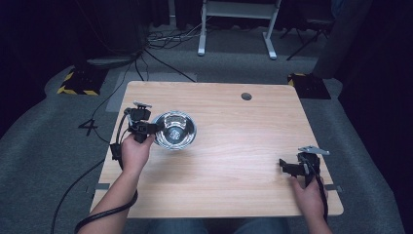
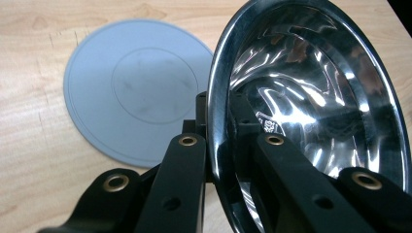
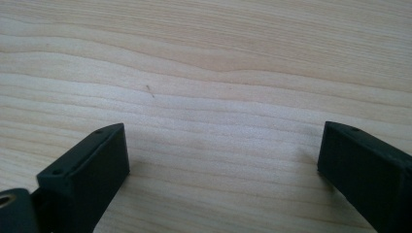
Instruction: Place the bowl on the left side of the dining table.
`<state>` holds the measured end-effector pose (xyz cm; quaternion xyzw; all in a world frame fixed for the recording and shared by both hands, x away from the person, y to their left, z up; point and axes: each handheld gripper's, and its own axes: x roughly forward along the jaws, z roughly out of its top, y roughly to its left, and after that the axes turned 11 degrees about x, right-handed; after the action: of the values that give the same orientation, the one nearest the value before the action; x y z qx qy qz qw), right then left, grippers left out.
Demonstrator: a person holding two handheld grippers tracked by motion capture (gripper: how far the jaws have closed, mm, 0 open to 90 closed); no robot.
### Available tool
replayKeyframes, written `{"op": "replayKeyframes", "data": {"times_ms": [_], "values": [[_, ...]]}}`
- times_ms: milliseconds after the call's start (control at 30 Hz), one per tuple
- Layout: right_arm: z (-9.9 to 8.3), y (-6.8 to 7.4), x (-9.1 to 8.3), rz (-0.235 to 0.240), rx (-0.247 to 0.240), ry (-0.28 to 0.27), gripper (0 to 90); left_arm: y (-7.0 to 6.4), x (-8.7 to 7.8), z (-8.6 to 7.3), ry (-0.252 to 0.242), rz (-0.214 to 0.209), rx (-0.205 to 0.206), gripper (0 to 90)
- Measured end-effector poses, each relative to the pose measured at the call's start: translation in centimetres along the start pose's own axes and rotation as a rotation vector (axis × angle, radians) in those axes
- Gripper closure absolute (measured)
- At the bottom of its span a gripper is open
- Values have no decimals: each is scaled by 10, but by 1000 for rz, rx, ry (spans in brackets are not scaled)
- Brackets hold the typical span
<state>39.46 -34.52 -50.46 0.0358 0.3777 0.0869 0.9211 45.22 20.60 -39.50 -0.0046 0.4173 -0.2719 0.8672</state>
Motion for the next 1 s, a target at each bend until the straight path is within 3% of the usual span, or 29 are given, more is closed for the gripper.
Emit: {"op": "replayKeyframes", "data": {"times_ms": [100, 367, 600, 667, 767, 833, 967, 1000], "values": [[0, 0, 0, -2, 0, 2, 42, 3, 1, 5, -4, -2, -4, 858], [0, 0, 0, -2, 0, -1, 42, 17, 1, 20, -49, 22, -64, 859], [0, 0, 0, -2, -1, -1, 42, 25, 4, 35, -63, 69, -94, 858], [0, 0, 0, -1, -1, -1, 42, 26, 6, 39, -36, 86, -77, 859], [0, 0, 0, -1, -1, -1, 42, 28, 10, 45, -18, 114, -83, 859], [0, 0, 0, -2, -1, -1, 42, 31, 11, 46, 2, 113, -69, 858], [0, 0, 0, -2, -1, -1, 42, 40, 22, 48, 12, 101, -126, 858], [0, 0, 0, -1, 0, -1, 42, 43, 23, 48, 23, 96, -121, 858]]}}
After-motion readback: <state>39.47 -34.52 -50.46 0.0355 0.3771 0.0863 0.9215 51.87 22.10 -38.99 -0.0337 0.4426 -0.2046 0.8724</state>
